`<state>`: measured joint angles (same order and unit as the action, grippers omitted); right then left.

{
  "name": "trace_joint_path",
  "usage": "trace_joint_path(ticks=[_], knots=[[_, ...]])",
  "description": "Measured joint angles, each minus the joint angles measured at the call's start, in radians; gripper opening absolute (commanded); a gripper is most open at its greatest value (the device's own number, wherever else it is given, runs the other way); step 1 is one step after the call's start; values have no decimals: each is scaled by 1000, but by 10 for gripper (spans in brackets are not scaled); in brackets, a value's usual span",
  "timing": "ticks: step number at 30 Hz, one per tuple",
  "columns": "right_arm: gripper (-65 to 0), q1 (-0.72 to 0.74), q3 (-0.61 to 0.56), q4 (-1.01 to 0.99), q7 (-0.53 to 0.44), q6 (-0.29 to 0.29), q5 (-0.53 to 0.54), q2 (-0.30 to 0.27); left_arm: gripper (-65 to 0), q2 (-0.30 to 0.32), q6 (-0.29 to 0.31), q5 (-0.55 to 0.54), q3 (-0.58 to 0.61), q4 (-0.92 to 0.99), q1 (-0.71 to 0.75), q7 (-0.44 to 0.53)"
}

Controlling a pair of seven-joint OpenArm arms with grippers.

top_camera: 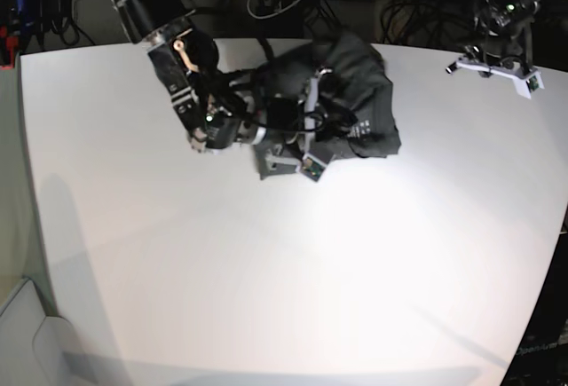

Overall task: Layout the t-shirt on the table in an organized manner, then fold the t-shirt properly
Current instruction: 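Press the folded end onto the bundle with the right gripper, then grasp the bundle edge with the left gripper and pull it toward the right gripper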

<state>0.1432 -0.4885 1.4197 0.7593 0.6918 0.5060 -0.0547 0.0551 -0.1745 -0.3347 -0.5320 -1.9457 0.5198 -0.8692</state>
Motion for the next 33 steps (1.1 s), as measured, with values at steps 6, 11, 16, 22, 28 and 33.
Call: trace_joint_path(ticks=[6, 11, 16, 22, 28, 33], knots=[[-554, 33, 16, -171, -119, -6, 7, -36, -612, -5, 3, -6, 90, -4, -4, 3], [-554, 37, 16, -257, -206, 4, 27, -44, -612, -5, 0, 3, 157, -4, -2, 1], [-554, 46, 16, -269, -205, 10, 29, -45, -612, -5, 0, 1, 208, -5, -3, 2], [-554, 28, 38, -71, -85, -1, -3, -97, -612, -6, 0, 0, 235, -5, -1, 3], [-554, 33, 100, 13, -20, -1, 0, -99, -607, -5, -1, 1, 230, -4, -8, 5], [-554, 21, 89, 12, -15, -1, 0, -97, -496, -5, 0, -64, 236, -13, -54, 6]])
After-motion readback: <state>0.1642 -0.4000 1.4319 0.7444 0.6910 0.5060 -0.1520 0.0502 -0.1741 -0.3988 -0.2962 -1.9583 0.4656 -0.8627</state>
